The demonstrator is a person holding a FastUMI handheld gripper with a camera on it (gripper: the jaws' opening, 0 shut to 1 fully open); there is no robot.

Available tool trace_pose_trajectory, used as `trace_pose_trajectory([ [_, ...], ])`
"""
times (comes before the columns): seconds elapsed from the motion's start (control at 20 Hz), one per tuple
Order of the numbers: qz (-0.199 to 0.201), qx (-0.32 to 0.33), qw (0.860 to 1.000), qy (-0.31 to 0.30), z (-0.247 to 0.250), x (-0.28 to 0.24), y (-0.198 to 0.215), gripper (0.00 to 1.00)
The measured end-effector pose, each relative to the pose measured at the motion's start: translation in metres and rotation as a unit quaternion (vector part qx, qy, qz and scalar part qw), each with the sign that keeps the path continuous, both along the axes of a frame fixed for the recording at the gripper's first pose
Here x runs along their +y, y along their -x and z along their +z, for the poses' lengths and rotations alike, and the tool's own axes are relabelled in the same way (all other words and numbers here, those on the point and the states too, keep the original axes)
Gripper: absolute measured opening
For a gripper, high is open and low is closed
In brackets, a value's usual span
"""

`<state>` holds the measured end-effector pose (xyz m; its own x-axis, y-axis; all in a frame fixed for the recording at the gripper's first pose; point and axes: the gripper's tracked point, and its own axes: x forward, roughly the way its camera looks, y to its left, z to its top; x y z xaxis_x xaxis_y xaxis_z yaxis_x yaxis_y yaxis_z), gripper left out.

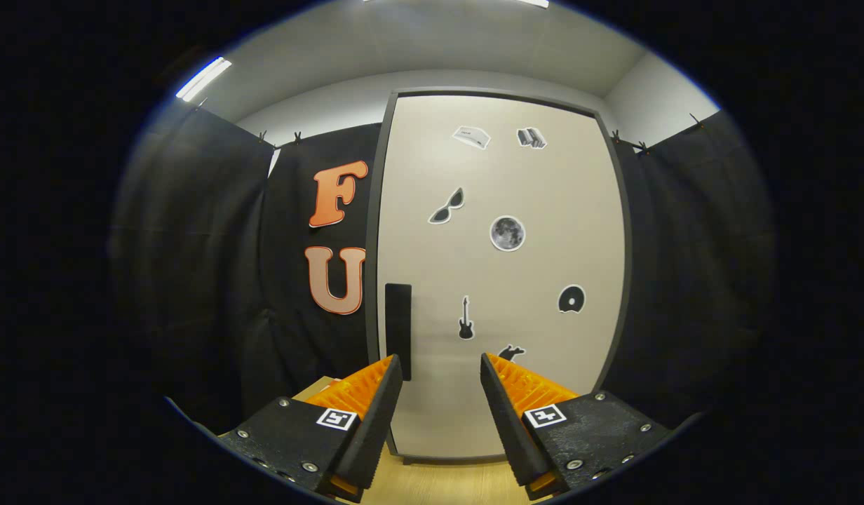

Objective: Open the shoe cabinet door, grab the shoes and put them into the shoe cabinet, then close the shoe cabinet door.

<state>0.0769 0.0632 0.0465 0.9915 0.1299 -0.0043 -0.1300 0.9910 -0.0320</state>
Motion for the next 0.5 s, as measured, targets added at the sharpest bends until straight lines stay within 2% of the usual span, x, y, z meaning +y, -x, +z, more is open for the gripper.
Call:
trace_pose_trajectory([
  [0.3,-0.062,-0.004,0.998,0.002,-0.008,-0.033,0.076,0.72],
  [0.5,-0.083,-0.002,0.997,0.000,-0.009,-0.041,0.107,0.74],
])
